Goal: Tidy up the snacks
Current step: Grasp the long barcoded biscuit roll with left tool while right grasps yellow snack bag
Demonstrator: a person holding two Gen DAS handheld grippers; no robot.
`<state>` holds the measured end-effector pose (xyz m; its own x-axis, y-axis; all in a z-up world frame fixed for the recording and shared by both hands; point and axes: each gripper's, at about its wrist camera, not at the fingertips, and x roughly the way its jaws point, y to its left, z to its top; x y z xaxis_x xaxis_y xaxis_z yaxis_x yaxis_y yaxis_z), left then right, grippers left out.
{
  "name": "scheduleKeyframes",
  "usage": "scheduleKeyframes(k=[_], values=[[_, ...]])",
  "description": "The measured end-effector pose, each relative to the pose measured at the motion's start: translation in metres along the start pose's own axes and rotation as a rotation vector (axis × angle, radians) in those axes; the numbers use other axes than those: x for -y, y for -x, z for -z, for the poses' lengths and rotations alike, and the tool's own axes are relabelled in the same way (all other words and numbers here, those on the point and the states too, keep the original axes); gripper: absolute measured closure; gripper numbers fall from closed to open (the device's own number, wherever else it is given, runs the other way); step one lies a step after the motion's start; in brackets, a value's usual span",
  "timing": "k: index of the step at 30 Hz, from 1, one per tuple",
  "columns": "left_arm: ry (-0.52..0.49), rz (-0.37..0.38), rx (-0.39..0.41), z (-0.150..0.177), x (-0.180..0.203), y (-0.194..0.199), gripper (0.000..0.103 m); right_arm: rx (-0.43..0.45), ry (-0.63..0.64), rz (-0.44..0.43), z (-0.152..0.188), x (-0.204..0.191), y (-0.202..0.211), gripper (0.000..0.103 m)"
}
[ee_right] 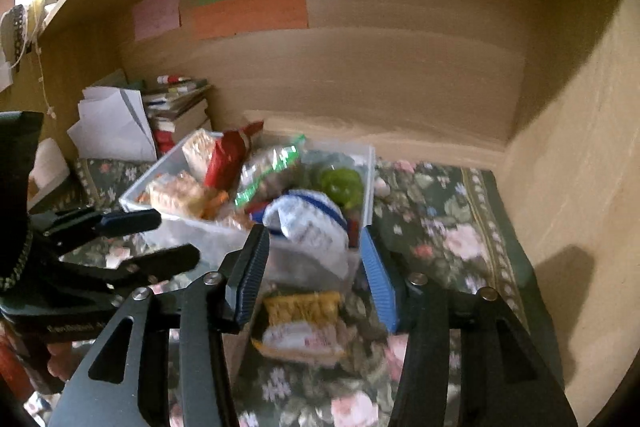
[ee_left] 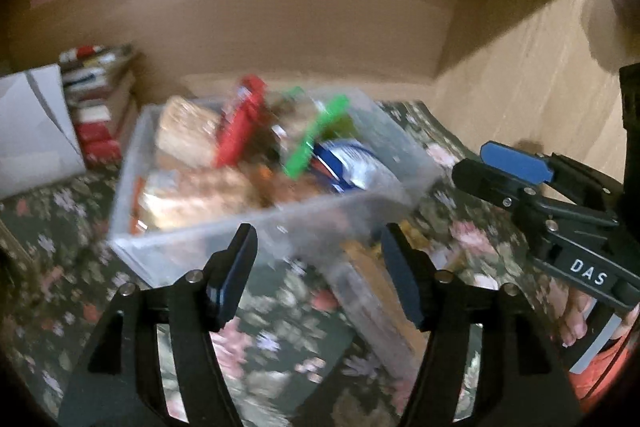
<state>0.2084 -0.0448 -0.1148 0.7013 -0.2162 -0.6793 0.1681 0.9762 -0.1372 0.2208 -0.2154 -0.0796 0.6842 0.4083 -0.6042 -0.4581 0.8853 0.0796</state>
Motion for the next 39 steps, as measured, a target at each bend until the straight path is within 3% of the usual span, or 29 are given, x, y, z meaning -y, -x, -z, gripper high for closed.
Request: scheduleKeyframes(k=[5,9,13,18,22,31,32,36,39], values=[[-0.002,0.029,-0.074,0.017,0.02,-0.021,0.039,-0.017,-0.03,0.005,0.019,0.01,0.007,0.056],[-0.004,0.003,-0.125,0.031,0.025,-0.041,0.039,-0.033,-0.042,-0.004,0.027,0.014,0.008,0.052],[0.022,0.007,-0.123,0.04,0.017,-0.04,0.037,-0.059,-0.05,-0.022,0.036,0.015,0.005,0.046],[0.033,-0.004,-0.12,0.047,0.0,-0.035,0.042,-0.099,-0.037,-0.064,0.041,0.006,-0.008,0.037],[0.018,-0.013,-0.116,0.048,-0.008,-0.03,0.048,-0.149,-0.01,-0.082,0.042,-0.002,-0.026,0.035],[0.049,-0.007,-0.129,0.051,-0.034,-0.024,0.049,-0.295,-0.012,-0.091,0.054,-0.004,-0.066,0.035],[0.055,0.002,-0.135,0.052,-0.036,-0.025,0.048,-0.296,-0.004,-0.09,0.055,-0.005,-0.066,0.035],[0.041,-0.007,-0.137,0.054,-0.033,-0.026,0.048,-0.286,0.03,-0.083,0.057,-0.011,-0.063,0.056],[0.013,-0.035,-0.126,0.056,-0.024,-0.03,0.049,-0.283,0.023,-0.078,0.057,-0.01,-0.06,0.061]])
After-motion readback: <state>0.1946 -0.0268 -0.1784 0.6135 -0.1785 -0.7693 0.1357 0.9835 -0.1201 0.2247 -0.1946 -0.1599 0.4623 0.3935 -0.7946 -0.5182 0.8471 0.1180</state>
